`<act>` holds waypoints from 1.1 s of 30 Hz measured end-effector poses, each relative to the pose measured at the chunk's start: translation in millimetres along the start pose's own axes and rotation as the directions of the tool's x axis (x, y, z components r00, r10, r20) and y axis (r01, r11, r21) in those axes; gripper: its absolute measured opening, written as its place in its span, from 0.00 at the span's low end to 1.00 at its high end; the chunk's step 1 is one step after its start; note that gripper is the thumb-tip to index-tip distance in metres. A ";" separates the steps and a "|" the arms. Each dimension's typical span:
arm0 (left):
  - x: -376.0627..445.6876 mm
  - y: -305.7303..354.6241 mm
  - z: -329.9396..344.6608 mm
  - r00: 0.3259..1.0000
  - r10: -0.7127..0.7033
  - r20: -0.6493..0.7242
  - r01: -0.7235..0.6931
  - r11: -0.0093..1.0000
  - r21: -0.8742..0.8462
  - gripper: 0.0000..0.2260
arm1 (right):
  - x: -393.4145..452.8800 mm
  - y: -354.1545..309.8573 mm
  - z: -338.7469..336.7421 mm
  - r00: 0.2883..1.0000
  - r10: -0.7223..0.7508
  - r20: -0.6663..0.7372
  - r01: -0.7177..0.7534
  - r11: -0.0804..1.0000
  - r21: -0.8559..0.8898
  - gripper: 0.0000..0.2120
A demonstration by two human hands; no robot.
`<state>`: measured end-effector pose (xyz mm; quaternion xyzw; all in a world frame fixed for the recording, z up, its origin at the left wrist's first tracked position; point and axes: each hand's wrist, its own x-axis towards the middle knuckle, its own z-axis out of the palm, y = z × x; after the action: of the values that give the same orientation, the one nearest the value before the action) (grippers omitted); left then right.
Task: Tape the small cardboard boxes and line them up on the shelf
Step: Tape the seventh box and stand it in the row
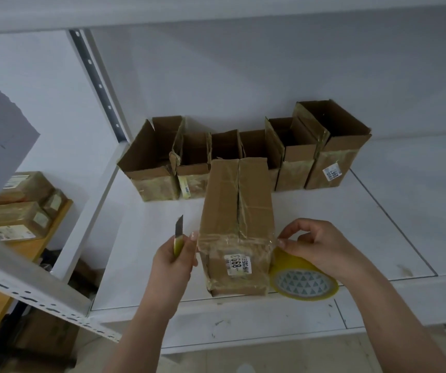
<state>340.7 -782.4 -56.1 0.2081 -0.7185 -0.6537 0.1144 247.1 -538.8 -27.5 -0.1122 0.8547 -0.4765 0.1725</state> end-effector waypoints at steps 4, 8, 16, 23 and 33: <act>5.7 0.3 -3.4 1.000 0.000 0.009 -0.001 0.994 0.107 0.20 | 2.2 -2.7 2.4 1.000 -0.018 -0.005 0.018 0.999 -0.033 0.05; 6.7 -7.2 -5.4 0.999 -0.027 0.029 0.020 0.972 0.236 0.21 | 3.8 -4.4 2.5 1.000 -0.017 -0.008 0.017 0.998 -0.068 0.07; 2.6 -8.0 -11.1 0.998 -0.015 -0.064 0.031 0.967 0.254 0.14 | 2.8 0.8 4.2 1.000 -0.016 -0.017 0.015 0.998 -0.056 0.07; 0.8 106.1 9.0 0.863 0.337 0.375 -0.428 0.883 0.191 0.17 | 0.7 2.9 3.4 1.000 -0.003 0.007 0.003 1.000 0.021 0.07; 29.3 97.5 65.0 0.791 0.087 0.606 -0.366 0.860 0.354 0.21 | -15.2 19.7 -13.9 0.971 -0.091 0.223 0.008 0.938 0.348 0.13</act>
<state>271.8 -731.9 29.2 -0.0666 -0.8715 -0.4797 -0.0775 254.9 -512.4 -34.6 -0.1578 0.7285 -0.6062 0.2774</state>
